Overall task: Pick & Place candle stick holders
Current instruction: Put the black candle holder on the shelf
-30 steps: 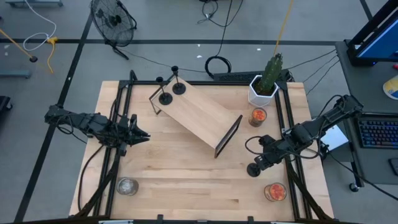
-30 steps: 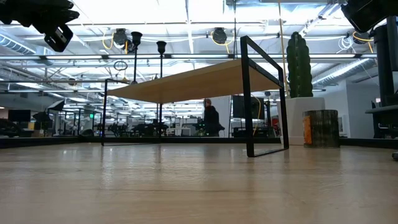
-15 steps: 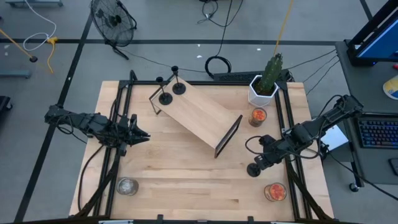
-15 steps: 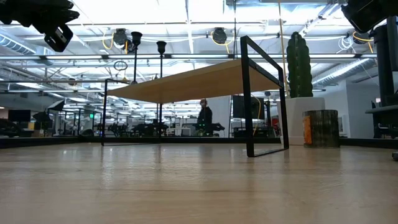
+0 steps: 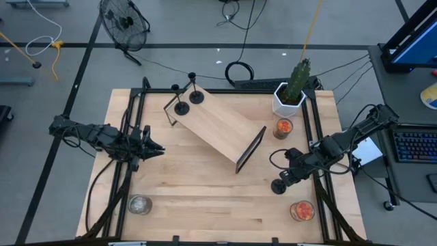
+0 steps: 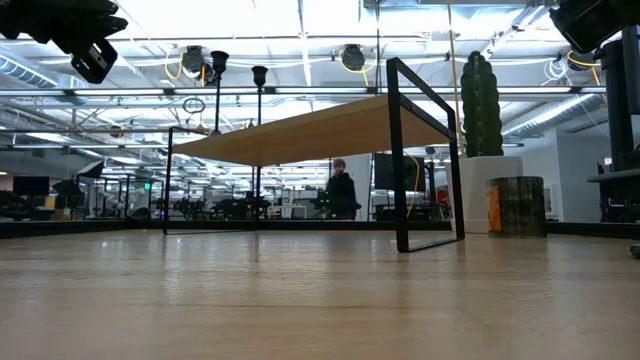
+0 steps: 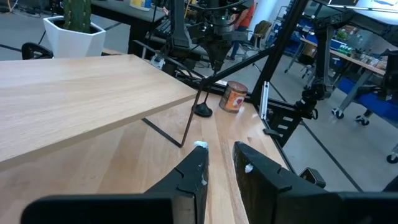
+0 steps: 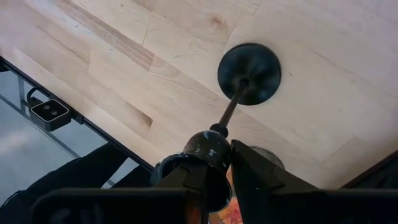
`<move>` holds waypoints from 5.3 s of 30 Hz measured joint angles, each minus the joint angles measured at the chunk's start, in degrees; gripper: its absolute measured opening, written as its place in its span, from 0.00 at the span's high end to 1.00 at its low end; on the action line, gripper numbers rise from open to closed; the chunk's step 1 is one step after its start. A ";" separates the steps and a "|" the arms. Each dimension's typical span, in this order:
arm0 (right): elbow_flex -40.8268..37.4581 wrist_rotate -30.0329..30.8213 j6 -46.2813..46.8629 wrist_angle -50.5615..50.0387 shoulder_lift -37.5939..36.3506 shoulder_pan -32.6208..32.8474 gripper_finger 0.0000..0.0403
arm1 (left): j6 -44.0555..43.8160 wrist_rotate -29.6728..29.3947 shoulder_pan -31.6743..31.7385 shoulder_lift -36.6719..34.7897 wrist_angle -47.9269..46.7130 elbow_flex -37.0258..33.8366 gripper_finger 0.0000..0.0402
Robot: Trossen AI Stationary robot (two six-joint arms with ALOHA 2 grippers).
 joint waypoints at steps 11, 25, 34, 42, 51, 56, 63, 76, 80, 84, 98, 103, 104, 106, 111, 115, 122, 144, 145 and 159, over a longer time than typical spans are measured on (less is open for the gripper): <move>-0.02 0.17 0.15 -0.16 0.00 -0.02 0.88 | 0.02 0.01 0.02 0.00 0.00 0.00 0.80; 0.00 1.23 0.06 -1.02 0.00 0.00 0.92 | 0.02 0.01 0.01 0.00 0.00 0.00 0.80; 0.02 1.20 -0.46 -2.06 -0.02 0.00 0.94 | 0.01 0.00 0.01 0.00 0.00 0.00 0.80; 0.46 1.22 -1.75 -1.37 0.02 0.00 0.95 | -0.27 0.01 0.00 0.00 0.00 0.00 0.80; 5.86 2.62 -2.75 1.86 0.23 -0.05 0.96 | -0.24 0.00 0.02 0.02 0.02 0.00 0.80; 10.74 1.73 -2.86 2.64 0.15 -0.74 0.96 | -0.47 0.00 0.00 0.02 0.02 0.00 0.80; 19.16 -3.59 -3.66 2.28 2.76 -0.72 0.96 | -0.77 -0.02 0.02 0.02 0.02 0.00 0.80; 30.39 -0.60 -18.74 9.14 9.24 -6.50 0.96 | -3.71 -5.80 0.02 0.02 0.92 0.00 0.80; 32.43 -0.63 -25.68 9.16 10.34 -10.83 0.96 | -4.93 -6.05 0.02 0.15 3.44 0.00 0.80; 35.05 -1.84 -32.68 10.49 11.49 -15.50 0.96 | -6.87 -6.05 0.00 0.17 7.07 0.00 0.80; 37.92 -16.01 -48.05 13.95 22.18 -28.26 0.96 | -7.25 -6.50 0.00 8.81 28.99 0.02 0.80; 37.92 -22.35 -49.98 19.11 27.26 -29.95 0.96 | -8.36 -4.32 0.00 16.58 38.71 0.02 0.80; 37.92 -23.33 -50.01 20.48 28.11 -30.12 0.96 | -9.16 -4.05 0.00 18.05 40.51 0.04 0.80; 37.92 -24.83 -50.32 22.29 29.41 -30.29 0.96 | -10.92 -3.46 0.00 21.06 41.79 0.60 0.80; 37.86 -26.30 -50.54 24.26 32.28 -30.29 0.96 | -14.26 -1.30 -0.02 28.41 41.72 4.42 0.80; 37.81 -27.72 -50.46 25.56 34.05 -29.93 0.96 | -13.78 0.13 -0.02 33.99 38.81 9.83 0.80; 37.81 -27.64 -51.25 26.27 35.56 -28.75 0.96 | -14.06 0.72 -0.02 42.50 23.50 21.70 0.80; 37.83 -27.52 -54.17 27.48 35.52 -26.87 0.96 | -17.51 7.93 1.32 60.22 20.47 35.47 0.67; 37.83 -27.53 -54.36 27.46 35.52 -26.81 0.96 | -17.92 7.99 1.50 60.22 20.47 35.47 0.64; 37.83 -27.54 -55.17 27.65 35.52 -26.38 0.96 | -20.66 10.30 3.41 62.93 23.55 35.44 0.43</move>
